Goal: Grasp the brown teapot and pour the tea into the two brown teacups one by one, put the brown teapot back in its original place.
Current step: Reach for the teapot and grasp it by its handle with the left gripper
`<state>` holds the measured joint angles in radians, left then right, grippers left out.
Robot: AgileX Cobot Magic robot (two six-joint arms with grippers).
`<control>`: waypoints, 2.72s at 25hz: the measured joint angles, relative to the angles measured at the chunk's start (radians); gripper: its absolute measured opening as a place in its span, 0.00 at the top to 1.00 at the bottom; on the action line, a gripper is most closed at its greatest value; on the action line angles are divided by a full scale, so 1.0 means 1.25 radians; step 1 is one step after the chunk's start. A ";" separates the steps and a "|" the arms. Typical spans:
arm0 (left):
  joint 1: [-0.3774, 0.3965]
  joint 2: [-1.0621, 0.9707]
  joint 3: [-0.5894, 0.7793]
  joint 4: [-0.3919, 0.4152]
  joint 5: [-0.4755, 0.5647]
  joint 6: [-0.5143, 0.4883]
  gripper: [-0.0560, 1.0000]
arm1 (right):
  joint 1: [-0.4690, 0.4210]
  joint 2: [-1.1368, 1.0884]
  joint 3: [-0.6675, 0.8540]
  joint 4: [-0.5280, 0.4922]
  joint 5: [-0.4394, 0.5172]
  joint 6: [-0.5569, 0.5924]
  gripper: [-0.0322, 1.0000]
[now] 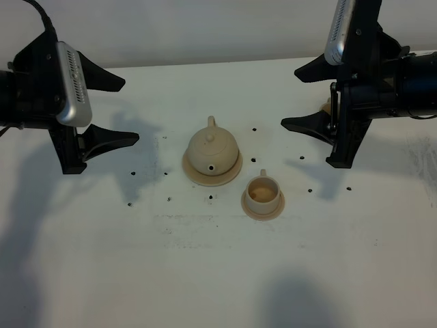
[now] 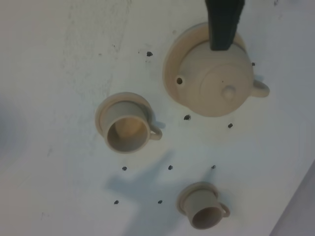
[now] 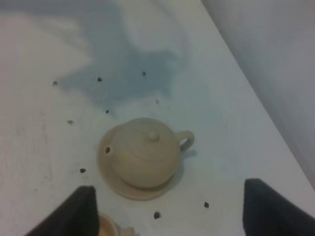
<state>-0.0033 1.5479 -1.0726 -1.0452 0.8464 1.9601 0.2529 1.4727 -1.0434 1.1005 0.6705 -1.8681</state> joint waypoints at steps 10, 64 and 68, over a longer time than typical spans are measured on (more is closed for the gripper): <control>0.001 0.000 0.000 0.000 0.000 0.000 0.27 | 0.000 0.000 0.000 0.004 0.000 0.000 0.39; 0.022 -0.164 0.000 0.445 -0.288 -1.061 0.32 | -0.075 -0.276 0.000 -0.522 -0.081 1.036 0.40; 0.022 -0.161 0.000 0.396 -0.306 -1.064 0.32 | -0.075 -0.327 0.000 -0.633 -0.006 1.169 0.43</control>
<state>0.0237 1.3463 -1.0726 -0.5500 0.4637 0.6298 0.1590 1.0634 -1.0434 0.3088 0.6627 -0.4070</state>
